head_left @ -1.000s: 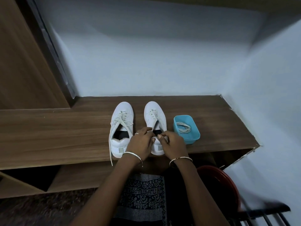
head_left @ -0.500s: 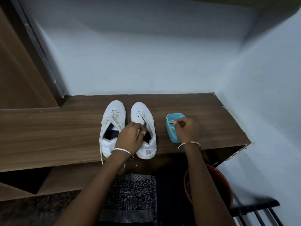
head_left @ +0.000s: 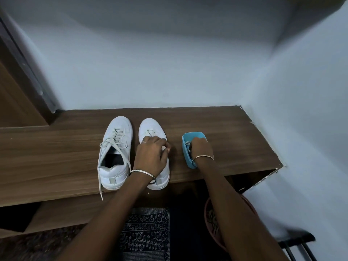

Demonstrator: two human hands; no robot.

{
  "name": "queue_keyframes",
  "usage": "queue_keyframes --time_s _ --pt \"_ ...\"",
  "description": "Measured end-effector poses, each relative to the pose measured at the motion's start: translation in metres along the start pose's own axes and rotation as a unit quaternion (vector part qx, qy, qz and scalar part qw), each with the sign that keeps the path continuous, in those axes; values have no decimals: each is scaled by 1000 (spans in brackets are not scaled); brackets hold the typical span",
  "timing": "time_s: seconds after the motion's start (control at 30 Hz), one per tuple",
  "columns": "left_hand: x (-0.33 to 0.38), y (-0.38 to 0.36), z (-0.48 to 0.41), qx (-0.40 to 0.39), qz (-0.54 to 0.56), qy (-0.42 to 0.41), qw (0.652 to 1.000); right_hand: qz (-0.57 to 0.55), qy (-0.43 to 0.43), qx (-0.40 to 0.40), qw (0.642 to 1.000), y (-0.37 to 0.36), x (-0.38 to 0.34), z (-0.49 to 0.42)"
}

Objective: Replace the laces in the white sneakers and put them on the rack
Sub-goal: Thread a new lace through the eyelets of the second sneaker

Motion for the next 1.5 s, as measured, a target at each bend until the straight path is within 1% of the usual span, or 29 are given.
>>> queue_keyframes --time_s 0.1,0.2,0.27,0.33,0.37,0.43,0.5,0.57,0.63,0.7,0.73,0.8,0.87,0.97,1.03,1.13,1.27,1.37,1.4,1.5 --pt "0 -1 -1 -8 0 2 1000 -6 2 0 1000 -1 -1 -2" --pt "-1 1 1 -8 5 3 1000 -14 9 -22 1000 -3 -2 -1" --pt "-2 3 4 -9 21 1 1000 -74 -13 -12 997 2 5 -3" --pt "-3 7 6 -9 50 3 999 -180 -48 16 982 17 14 -5" --pt "-3 10 7 -5 72 9 997 -265 -75 31 961 25 20 -4" --pt "0 21 11 16 136 30 990 -441 -124 46 888 46 26 10" --pt "4 32 15 31 212 62 975 -556 -125 40 821 66 18 32" --pt "7 37 18 28 281 98 954 -613 -102 13 783 82 0 57" --pt "19 45 21 12 317 84 945 -646 -78 -27 759 88 -19 80" --pt "36 54 24 -12 316 28 948 -674 -66 -72 732 83 -37 94" --pt "40 55 26 -25 309 15 951 -687 -61 -91 718 83 -46 101" --pt "38 55 34 -48 305 34 950 -716 -59 -118 685 83 -62 114" --pt "28 58 42 -48 303 60 950 -735 -63 -134 661 85 -73 125" --pt "14 71 52 -32 320 85 943 -744 -75 -142 648 85 -77 135" --pt "6 80 61 -24 338 96 936 -744 -88 -138 648 83 -77 142" --pt "-6 89 71 -1 379 140 914 -746 -115 -122 644 73 -72 148" --pt "-21 108 84 53 407 202 889 -737 -125 -88 658 66 -62 154" --pt "-44 118 95 95 456 272 842 -730 -147 -75 664 62 -48 158" --pt "-52 121 99 106 460 288 834 -722 -153 -69 671 61 -42 159" --pt "-67 128 109 118 461 313 822 -690 -169 -38 703 56 -22 160"
Point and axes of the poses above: each hand's wrist, its own z-axis away from the middle knuckle, its own y-axis out of the back of the hand, x = y × z, the point moved 10 cm from there along -z, towards the middle knuckle, and after that the axes turned 6 degrees about x, right-handed, at the moved point
